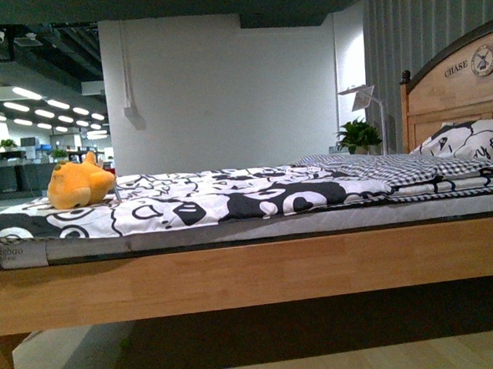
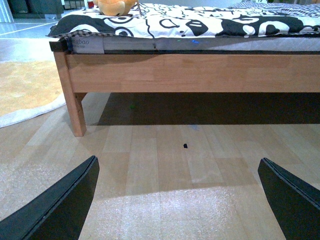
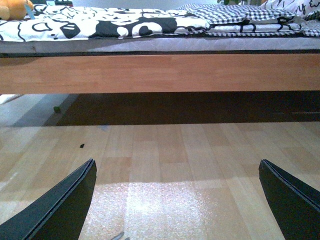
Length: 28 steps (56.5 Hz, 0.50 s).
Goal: Put away toys
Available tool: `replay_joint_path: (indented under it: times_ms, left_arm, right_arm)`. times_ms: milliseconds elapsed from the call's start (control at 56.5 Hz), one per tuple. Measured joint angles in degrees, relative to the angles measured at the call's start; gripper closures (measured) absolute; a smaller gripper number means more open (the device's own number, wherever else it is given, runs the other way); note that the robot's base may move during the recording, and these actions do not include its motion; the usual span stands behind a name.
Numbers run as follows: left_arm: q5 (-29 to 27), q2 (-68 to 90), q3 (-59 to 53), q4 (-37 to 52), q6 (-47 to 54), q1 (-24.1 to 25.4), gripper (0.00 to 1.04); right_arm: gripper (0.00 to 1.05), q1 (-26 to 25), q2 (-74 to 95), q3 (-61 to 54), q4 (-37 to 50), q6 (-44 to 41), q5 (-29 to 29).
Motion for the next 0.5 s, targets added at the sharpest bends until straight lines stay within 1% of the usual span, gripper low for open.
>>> replay_joint_path:
  times_ms: [496]
  left_arm:
    - [0.0, 0.0, 0.0, 0.0, 0.0, 0.0, 0.06]
  right_arm:
    - [0.07, 0.0, 0.0, 0.0, 0.0, 0.0, 0.0]
